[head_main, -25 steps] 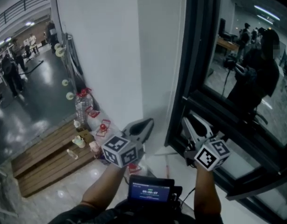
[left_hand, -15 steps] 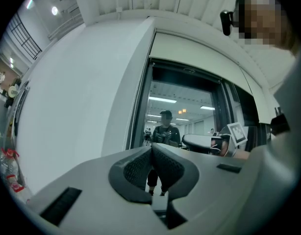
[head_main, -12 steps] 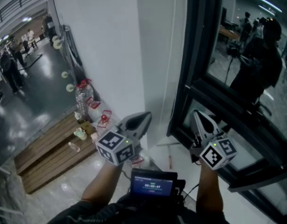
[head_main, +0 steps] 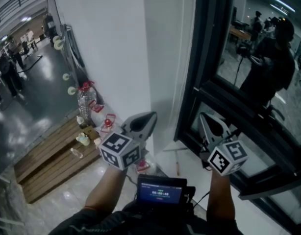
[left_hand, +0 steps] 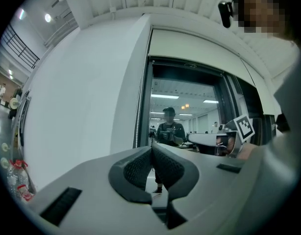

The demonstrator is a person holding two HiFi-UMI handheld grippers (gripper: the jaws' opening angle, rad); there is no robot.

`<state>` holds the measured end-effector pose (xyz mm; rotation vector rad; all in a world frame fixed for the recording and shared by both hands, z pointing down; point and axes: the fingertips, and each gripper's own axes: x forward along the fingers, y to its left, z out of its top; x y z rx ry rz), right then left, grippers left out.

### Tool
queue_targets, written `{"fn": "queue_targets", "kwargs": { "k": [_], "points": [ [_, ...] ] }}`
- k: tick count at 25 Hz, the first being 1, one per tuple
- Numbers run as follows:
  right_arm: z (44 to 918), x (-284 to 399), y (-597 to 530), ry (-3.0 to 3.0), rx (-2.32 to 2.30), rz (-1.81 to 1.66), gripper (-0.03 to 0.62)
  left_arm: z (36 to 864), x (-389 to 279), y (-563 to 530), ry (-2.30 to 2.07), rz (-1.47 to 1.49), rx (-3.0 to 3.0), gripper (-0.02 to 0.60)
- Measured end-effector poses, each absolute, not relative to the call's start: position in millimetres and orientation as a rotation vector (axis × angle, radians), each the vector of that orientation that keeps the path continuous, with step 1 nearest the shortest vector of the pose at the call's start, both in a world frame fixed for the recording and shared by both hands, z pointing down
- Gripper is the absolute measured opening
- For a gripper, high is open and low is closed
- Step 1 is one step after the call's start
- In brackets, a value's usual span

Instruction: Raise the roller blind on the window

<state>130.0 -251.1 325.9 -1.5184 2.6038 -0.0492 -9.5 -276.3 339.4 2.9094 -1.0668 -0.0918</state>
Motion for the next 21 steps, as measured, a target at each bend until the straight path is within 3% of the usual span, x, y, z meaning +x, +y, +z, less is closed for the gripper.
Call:
{"fn": "queue_targets", "kwargs": {
  "k": [21],
  "points": [
    [325.3, 138.1, -257.5, 2.593, -1.549, -0.056, 0.020, 338.5, -7.8, -283.9, -1.072, -0.090, 2.901, -0.009]
  ]
}}
